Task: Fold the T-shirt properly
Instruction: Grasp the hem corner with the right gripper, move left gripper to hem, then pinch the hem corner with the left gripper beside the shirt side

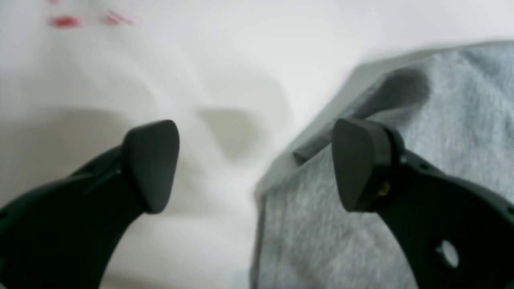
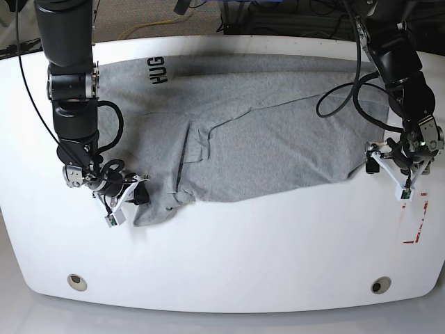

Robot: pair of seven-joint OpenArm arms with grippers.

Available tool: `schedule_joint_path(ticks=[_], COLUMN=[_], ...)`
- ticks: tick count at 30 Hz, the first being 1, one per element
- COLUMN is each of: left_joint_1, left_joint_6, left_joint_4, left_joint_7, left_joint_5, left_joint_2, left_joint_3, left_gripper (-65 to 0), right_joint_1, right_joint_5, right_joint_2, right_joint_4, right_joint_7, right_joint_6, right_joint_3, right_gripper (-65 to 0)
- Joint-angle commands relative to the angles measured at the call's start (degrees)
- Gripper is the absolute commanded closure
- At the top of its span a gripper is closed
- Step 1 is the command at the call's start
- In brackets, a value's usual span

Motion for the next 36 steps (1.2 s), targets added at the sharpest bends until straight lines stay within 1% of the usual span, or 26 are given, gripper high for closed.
schedule_joint_path(ticks=[1, 3, 5, 7, 10, 12, 13, 19, 22, 24, 25, 30, 33, 36], left_joint_1=[-3.5, -3.8, -3.8, -3.8, -3.4, -3.2, -3.2, -3.1, -3.1, -3.1, -3.1, -2.9, -2.6, -2.7], left_joint_6=[0.2, 0.2, 0.2, 0.2, 0.2, 0.2, 0.2, 0.2, 0.2, 0.2, 0.2, 0.2, 0.2, 0.2], left_joint_4=[-4.1, -5.8, -7.7, -8.6, -8.8, -8.8, -8.9, -8.9, -8.9, -8.4, -8.2, -3.3, 0.1, 2.2], left_joint_7=[-4.2, -5.5, -6.2, -6.3, -6.4, -6.4, -6.4, -6.4, -6.4, -6.1, -6.0, -5.6, -3.4, -2.2], left_joint_5=[-0.4, -0.3, -0.5, -0.6, -0.6, -0.6, -0.6, -0.3, -0.3, -0.3, -0.3, -0.2, -0.2, -0.2], left_joint_2=[-0.1, 0.0, 0.0, 0.0, 0.0, 0.0, 0.0, 0.0, 0.0, 0.0, 0.0, -0.4, -0.6, -1.8], left_joint_3=[0.0, 0.1, 1.9, 4.2, 5.4, 5.6, 5.6, 5.7, 5.7, 5.7, 5.8, 5.8, 5.8, 6.2], left_gripper=[-54.9, -54.9, -54.9, -54.7, -54.6, -51.9, -49.0, -23.1, -13.9, -10.4, -9.4, -9.2, -9.2, -9.2], right_joint_1=[1.6, 1.6, 1.3, 0.6, 0.2, 0.1, 0.1, 0.1, 0.1, 0.1, 0.1, 0.1, 0.1, 0.0], right_joint_5=[0.5, 0.5, 0.5, 0.5, 0.5, 0.5, 0.5, 0.5, 0.6, 0.6, 0.6, 0.6, 0.6, 0.6], right_joint_2=[0.7, 0.7, 0.7, 0.7, 0.7, 0.7, 0.7, 0.7, 0.7, 0.7, 0.7, 0.7, 0.8, 0.8], right_joint_4=[0.8, 0.8, 0.8, 0.9, 0.9, 0.9, 0.9, 0.9, 0.9, 0.9, 0.9, 0.9, 0.9, 0.9], right_joint_7=[0.2, 0.2, 0.2, 0.2, 0.3, 0.3, 0.3, 0.3, 0.3, 0.3, 0.3, 0.3, 0.3, 0.3], right_joint_6=[0.3, 0.3, 0.3, 0.3, 0.3, 0.3, 0.3, 0.3, 0.3, 0.3, 0.3, 0.3, 0.3, 0.3], right_joint_3=[0.1, 0.1, 0.1, 0.2, 0.2, 0.2, 0.3, 0.3, 0.3, 0.3, 0.3, 0.3, 0.3, 0.3], right_gripper=[0.0, 0.0, 0.0, 0.0, 0.0, 0.0, 0.0, 0.0, 0.0, 0.0, 0.0, 0.0, 0.0, 0.0])
